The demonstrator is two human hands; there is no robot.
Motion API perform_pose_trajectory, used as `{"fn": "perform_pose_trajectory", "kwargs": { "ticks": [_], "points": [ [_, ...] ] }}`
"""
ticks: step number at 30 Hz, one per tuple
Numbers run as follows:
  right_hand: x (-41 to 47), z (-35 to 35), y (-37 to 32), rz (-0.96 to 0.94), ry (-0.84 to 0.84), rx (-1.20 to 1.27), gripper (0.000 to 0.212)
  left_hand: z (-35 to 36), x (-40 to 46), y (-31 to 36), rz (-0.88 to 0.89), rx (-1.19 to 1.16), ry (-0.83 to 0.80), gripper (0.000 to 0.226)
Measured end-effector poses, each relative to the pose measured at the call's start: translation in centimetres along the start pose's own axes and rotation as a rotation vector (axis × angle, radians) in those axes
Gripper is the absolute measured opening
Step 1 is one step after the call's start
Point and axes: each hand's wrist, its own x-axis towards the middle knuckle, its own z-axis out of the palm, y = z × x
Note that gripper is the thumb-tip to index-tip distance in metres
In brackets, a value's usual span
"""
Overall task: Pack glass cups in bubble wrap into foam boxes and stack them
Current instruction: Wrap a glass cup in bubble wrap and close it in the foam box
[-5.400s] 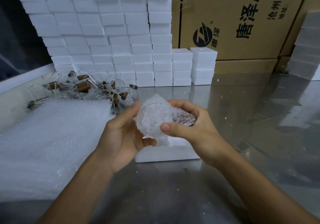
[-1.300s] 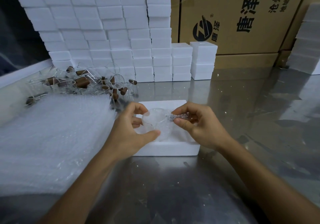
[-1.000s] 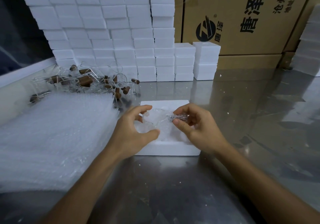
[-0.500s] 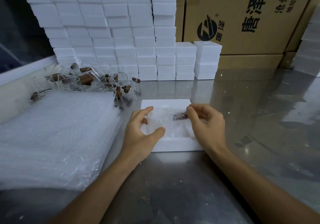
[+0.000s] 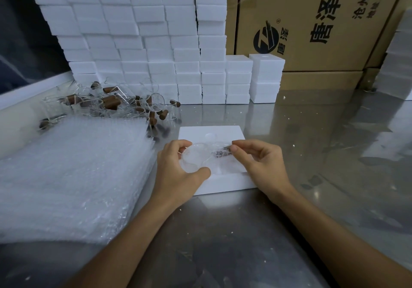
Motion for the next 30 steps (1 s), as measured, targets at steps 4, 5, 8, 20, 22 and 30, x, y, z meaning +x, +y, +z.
{"fn": "perform_pose_trajectory", "kwargs": {
  "ticks": [4,5,8,20,22,30],
  "points": [
    [0.1,0.0,0.0,0.013,-0.018,-0.076,0.013,-0.2,-0.1,0.1,0.034,0.022,-0.018,0.061],
    [0.1,-0.1,0.1,0.008,-0.016,-0.107,0.015,-0.2,-0.1,0.1,0.045,0.027,-0.026,0.06],
    [0.1,-0.1,0.1,-0.021,-0.015,-0.195,0.018,-0.4,0.1,-0.1,0.048,0.029,-0.04,0.058],
    [0.3,-0.2,0.1,-0.041,0.017,-0.241,0.025,0.0,0.3,-1.0,0.069,-0.051,-0.039,0.059],
    [0.3,-0.2,0.2,-0.04,0.01,-0.211,0.023,-0.2,0.3,-0.9,0.094,-0.04,-0.056,0.059],
    [1.2,-1.1,0.2,0.184,0.039,-0.05,0.033,-0.5,0.8,-1.0,-0.081,-0.229,-0.049,0.073]
  ]
}}
